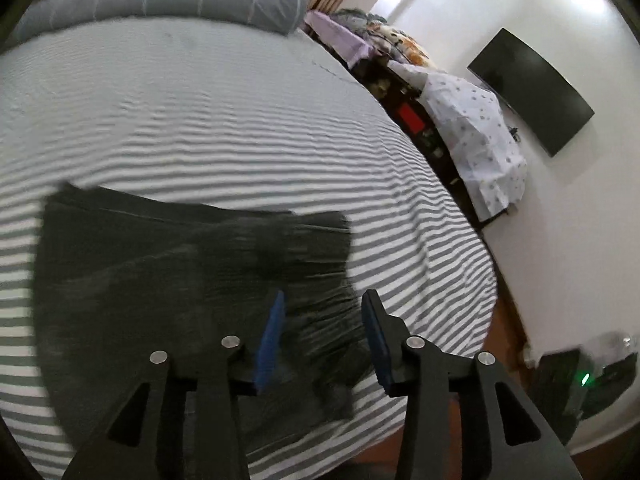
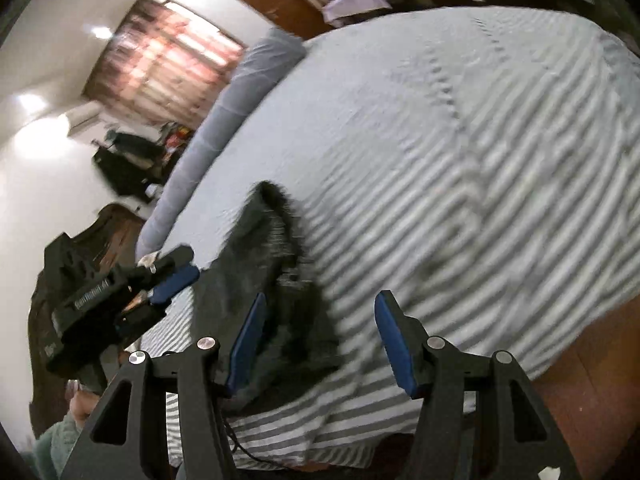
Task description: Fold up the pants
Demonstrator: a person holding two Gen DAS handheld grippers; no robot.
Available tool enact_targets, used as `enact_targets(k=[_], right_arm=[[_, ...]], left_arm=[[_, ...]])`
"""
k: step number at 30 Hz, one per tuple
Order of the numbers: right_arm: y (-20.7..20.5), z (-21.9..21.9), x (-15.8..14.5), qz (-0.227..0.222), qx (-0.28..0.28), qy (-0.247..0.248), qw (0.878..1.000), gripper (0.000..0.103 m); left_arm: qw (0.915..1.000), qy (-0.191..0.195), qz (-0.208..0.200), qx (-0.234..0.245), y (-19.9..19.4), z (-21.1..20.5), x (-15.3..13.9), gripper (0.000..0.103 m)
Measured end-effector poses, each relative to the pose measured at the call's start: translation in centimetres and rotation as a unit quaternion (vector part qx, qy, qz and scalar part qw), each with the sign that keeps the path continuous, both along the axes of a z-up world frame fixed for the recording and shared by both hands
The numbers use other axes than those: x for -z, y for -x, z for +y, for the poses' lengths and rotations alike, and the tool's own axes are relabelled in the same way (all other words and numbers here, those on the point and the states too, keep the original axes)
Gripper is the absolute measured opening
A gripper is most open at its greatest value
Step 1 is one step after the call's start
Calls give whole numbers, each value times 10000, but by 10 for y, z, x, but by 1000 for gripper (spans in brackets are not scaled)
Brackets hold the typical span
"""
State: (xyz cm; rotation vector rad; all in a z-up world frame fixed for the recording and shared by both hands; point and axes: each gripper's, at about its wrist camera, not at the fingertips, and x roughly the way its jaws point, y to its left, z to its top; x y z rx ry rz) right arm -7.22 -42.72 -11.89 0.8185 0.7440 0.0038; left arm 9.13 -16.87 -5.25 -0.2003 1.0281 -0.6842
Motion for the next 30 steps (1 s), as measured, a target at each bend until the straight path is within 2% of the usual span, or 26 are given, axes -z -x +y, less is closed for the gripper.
enact_targets(k=[1,4,7,11,14,17,19,20,21,24,27,30], right_arm=[[-6,8,-5,-38,-135,32,9999,55],[-28,30,-10,-71,-472,40,9989,52],[-54,46,-6,0,-720,-109,9973,47],[-83,57,16,478,-586,-92,9971,46],[-99,58,27,618,-448,-109,9970,46],[-113,56,34,692,-294,-179,9970,46],[-117,54,34,704,-230,-206,9970,42],[-120,55,33,718,-218,-175,9970,30],[-120,55,31,719,-233,-119,9971,13],[-116,57,16,558,-312,18,9979,12],[-96,66,-11,299,-385,381,9981,11],[-80,70,-24,231,-389,603,9972,11]], left_arm=[[9999,-90,-111,-44,2,9,-3,44],[9964,-714,-421,-196,7,38,-3,45],[9909,-1195,-509,-341,10,62,9,46],[9865,-1486,-363,-590,9,94,33,46],[9843,-1629,-302,-602,7,105,52,46],[9837,-1702,-154,-557,5,114,68,46],[9839,-1705,-110,-530,4,115,77,46],[9838,-1711,-132,-514,5,115,79,46],[9837,-1720,-177,-492,6,115,80,47],[9848,-1664,-196,-454,7,116,77,48],[9890,-1382,-209,-490,8,121,65,48],[9914,-1143,-326,-550,8,126,50,48]])
